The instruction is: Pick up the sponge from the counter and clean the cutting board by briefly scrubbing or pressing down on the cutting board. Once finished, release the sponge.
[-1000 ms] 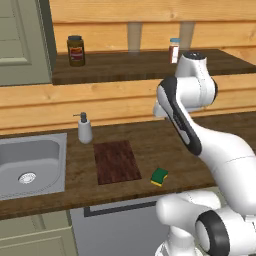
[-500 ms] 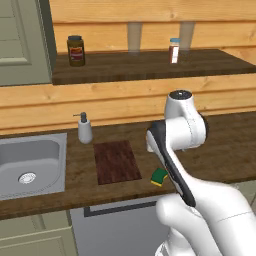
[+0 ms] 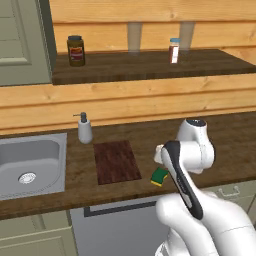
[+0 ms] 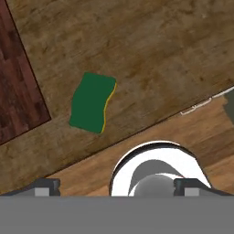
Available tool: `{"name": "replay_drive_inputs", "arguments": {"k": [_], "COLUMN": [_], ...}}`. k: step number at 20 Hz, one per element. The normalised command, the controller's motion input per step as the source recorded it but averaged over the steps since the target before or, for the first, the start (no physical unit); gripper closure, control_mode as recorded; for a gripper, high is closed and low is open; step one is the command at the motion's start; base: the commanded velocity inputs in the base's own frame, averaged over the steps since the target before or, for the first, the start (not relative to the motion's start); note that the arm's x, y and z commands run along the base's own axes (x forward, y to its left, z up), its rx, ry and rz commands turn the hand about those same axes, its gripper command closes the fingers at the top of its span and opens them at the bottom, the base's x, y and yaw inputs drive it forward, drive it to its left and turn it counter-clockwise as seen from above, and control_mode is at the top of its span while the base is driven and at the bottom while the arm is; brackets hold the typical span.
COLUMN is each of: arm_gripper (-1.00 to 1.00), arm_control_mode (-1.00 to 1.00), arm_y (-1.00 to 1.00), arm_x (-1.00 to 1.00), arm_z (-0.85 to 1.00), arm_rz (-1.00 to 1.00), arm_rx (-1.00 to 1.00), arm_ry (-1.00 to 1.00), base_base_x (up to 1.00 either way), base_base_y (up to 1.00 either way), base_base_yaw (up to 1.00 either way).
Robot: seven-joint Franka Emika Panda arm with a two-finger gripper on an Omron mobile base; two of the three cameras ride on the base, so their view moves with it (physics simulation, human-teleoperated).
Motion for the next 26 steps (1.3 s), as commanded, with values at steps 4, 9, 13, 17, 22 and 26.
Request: {"name": "replay_drive_inputs", "arguments": {"k": [4, 9, 13, 17, 22, 26], "arm_gripper": [-1.0, -1.0, -1.0, -1.0, -1.0, -1.0], "arm_control_mode": [-1.0, -1.0, -1.0, -1.0, -1.0, -1.0], "arm_y": [-0.06, -0.08, 0.0, 0.07, 0.11, 0.11], "arm_x": [0.65, 0.51, 0.24, 0.0, 0.02, 0.04], "arm_z": [-0.44, -0.21, -0.32, -0.57, -0.35, -0.51], "arm_rz": [-0.12, -0.06, -0.07, -0.11, -0.04, -0.06], "arm_rx": [0.12, 0.12, 0.02, -0.08, -0.03, 0.0], "arm_ry": [0.0, 0.0, 0.04, 0.08, 0.02, 0.02], "base_base_x": [0.0, 0.0, 0.0, 0.0, 0.0, 0.0], "base_base_y": [0.0, 0.0, 0.0, 0.0, 0.0, 0.0], "base_base_yaw": [0.0, 0.0, 0.0, 0.0, 0.0, 0.0]}}
